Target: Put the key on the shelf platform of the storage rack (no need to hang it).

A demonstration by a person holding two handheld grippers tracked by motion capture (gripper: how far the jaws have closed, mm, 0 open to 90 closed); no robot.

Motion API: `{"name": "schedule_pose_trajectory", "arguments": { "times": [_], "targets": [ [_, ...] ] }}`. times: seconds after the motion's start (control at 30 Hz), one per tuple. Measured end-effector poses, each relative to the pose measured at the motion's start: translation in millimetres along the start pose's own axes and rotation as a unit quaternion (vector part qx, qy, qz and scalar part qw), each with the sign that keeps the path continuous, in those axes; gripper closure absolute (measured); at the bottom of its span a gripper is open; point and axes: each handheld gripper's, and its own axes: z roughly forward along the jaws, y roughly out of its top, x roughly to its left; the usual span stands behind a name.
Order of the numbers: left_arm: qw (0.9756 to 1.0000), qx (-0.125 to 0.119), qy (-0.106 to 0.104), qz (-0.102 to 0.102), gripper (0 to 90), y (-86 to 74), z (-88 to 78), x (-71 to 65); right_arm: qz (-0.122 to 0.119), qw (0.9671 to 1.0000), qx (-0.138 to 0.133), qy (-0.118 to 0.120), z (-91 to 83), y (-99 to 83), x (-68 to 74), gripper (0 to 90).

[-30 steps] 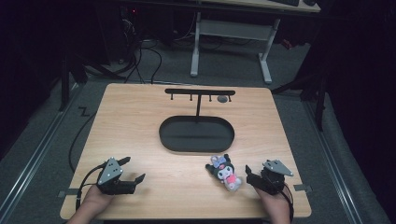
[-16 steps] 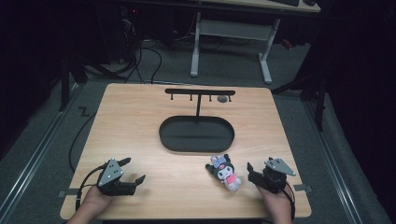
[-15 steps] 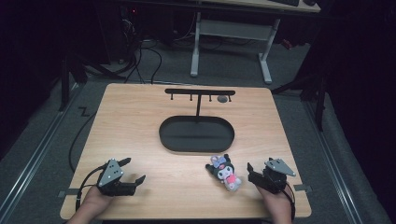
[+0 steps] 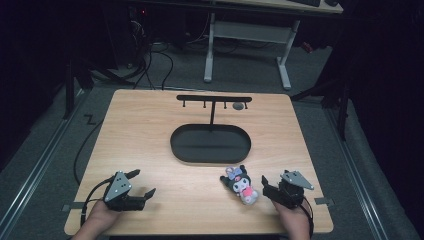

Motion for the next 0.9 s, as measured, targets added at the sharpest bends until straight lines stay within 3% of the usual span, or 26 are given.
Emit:
{"name": "schedule_pose_trajectory", "arguments": {
  "times": [0.23,0.4,0.57,0.9],
  "targets": [
    [1.0000,-0.002,0.000,0.009,15.5,-0.4,-0.8,-2.3,-0.002,0.9999,0.012,0.005,-7.9,6.9,8.9,17.1],
    [1.0000,-0.002,-0.001,0.006,15.5,-0.5,-0.9,-1.4,-0.006,0.9992,0.039,0.008,-8.3,12.7,14.8,18.2],
    [0.9999,-0.002,0.001,0.010,15.5,-0.5,-0.9,-2.8,0.004,0.9982,0.059,0.014,-7.5,19.1,14.9,20.2],
    [0.9999,-0.006,0.006,0.012,15.5,-1.0,-2.2,-4.1,-0.001,0.9950,0.098,0.020,-0.4,27.6,13.6,23.4]
  ]
}}
